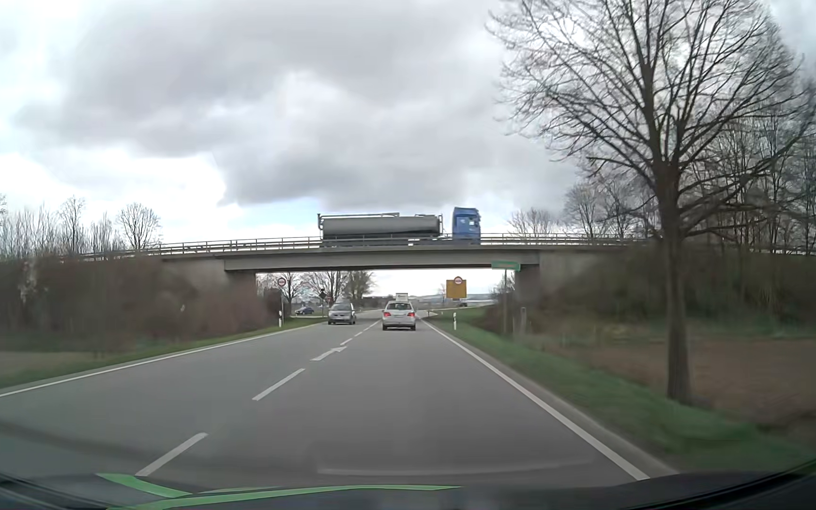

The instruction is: Follow the waypoints while adhering to traffic rules and regulations

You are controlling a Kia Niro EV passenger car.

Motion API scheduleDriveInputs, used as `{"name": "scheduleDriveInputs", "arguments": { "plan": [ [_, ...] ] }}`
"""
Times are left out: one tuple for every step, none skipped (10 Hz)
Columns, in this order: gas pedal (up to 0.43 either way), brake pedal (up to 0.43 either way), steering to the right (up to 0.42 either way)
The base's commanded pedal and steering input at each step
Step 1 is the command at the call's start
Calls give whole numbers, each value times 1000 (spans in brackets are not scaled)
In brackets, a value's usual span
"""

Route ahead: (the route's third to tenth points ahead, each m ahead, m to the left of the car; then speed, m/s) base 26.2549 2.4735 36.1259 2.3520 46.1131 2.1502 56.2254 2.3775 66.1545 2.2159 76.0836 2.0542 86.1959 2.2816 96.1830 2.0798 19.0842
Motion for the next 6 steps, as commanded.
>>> {"name": "scheduleDriveInputs", "arguments": {
  "plan": [
    [79, 0, 0],
    [79, 0, 0],
    [79, 0, 0],
    [79, 0, 0],
    [79, 0, 0],
    [79, 0, 0]
  ]
}}
